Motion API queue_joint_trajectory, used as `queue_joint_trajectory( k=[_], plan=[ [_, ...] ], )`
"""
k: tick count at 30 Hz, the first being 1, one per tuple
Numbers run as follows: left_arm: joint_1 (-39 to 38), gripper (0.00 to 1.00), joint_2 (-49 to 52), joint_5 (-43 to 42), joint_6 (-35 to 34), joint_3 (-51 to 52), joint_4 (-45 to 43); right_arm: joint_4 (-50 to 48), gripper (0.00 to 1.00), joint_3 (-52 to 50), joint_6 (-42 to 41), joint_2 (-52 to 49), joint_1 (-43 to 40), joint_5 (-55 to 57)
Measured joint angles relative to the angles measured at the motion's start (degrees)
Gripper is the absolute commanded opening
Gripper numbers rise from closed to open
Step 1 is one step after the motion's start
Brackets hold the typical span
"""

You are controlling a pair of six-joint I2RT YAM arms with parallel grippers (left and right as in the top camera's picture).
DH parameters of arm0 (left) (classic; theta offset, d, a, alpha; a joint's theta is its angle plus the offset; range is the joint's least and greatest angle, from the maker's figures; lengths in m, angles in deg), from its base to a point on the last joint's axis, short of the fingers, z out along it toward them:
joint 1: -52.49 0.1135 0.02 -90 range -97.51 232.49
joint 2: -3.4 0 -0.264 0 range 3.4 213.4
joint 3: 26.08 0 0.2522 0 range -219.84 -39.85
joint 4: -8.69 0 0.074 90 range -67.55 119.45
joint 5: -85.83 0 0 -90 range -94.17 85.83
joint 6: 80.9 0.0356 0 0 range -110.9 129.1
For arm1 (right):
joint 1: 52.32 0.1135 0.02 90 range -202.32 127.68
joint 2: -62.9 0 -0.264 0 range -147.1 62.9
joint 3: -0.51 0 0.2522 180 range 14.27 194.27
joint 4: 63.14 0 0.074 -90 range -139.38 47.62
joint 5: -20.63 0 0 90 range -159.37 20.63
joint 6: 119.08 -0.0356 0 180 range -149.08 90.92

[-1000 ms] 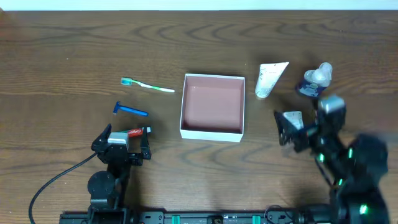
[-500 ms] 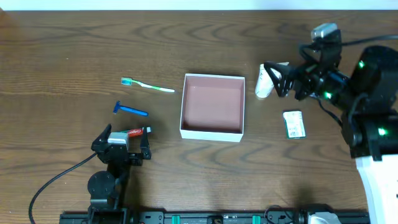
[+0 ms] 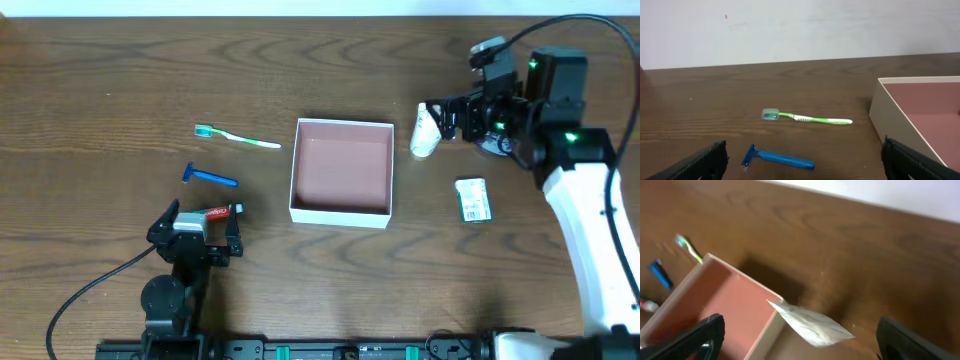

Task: Pack container
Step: 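Reach the right gripper to the white Pantene tube and grasp it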

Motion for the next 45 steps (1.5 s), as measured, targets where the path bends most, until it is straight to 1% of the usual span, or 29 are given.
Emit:
queue_joint_trajectory(
  k=[5, 13, 20, 26, 31, 38, 43, 44, 45],
  plan=[
    [0.00, 0.98, 0.00, 0.00, 0.00, 0.00, 0.00, 1.68, 0.90, 0.00, 4.17, -3.04, 0.00, 0.00],
    [0.00, 0.98, 0.00, 0.00, 0.00, 0.00, 0.00, 1.70, 0.82, 0.00, 7.87, -5.62, 0.00, 0.00],
    [0.00, 0.98, 0.00, 0.00, 0.00, 0.00, 0.00, 0.79, 0.80, 0.00, 10.62, -6.05, -0.11, 0.00],
    [0.00, 0.98, 0.00, 0.00, 0.00, 0.00, 0.00, -0.37, 0.68, 0.00, 11.87, -8.13, -0.22, 0.02],
    [0.00, 0.98, 0.00, 0.00, 0.00, 0.00, 0.00, -1.51, 0.55, 0.00, 12.22, -10.16, -0.22, 0.00],
    [0.00, 0.98, 0.00, 0.00, 0.00, 0.00, 0.00, -3.17, 0.27, 0.00, 12.52, -10.32, -0.22, -0.02],
    [0.00, 0.98, 0.00, 0.00, 0.00, 0.00, 0.00, -3.61, 0.04, 0.00, 12.59, -10.32, -0.22, -0.28],
    [0.00, 0.98, 0.00, 0.00, 0.00, 0.00, 0.00, -3.85, 0.01, 0.00, 12.52, -10.32, -0.22, -0.22],
    [0.00, 0.98, 0.00, 0.00, 0.00, 0.00, 0.00, -3.96, 0.01, 0.00, 12.24, -10.32, -0.22, -0.20]
  ],
)
